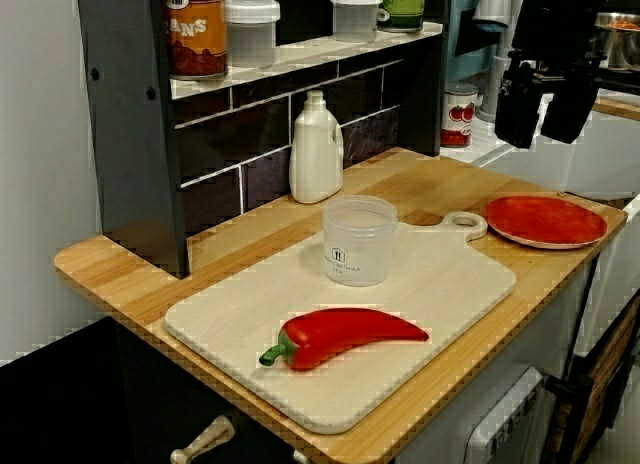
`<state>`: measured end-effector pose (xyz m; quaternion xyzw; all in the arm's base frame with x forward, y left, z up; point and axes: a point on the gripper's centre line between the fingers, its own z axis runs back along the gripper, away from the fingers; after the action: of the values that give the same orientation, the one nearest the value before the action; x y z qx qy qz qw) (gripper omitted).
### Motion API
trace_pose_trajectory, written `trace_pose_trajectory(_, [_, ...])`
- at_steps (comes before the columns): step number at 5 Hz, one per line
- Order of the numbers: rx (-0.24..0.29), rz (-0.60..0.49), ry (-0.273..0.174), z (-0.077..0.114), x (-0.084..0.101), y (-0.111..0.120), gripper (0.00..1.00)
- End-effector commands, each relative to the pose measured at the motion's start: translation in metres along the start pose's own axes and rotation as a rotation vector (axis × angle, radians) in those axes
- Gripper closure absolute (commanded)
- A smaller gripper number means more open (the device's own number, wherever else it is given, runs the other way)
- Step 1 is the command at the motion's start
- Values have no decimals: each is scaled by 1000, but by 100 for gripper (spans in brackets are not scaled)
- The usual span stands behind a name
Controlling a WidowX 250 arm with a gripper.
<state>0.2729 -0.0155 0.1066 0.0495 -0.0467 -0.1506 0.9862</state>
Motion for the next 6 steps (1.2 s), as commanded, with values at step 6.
trace_pose_trajectory(6, [47,208,-107,14,11,119,0])
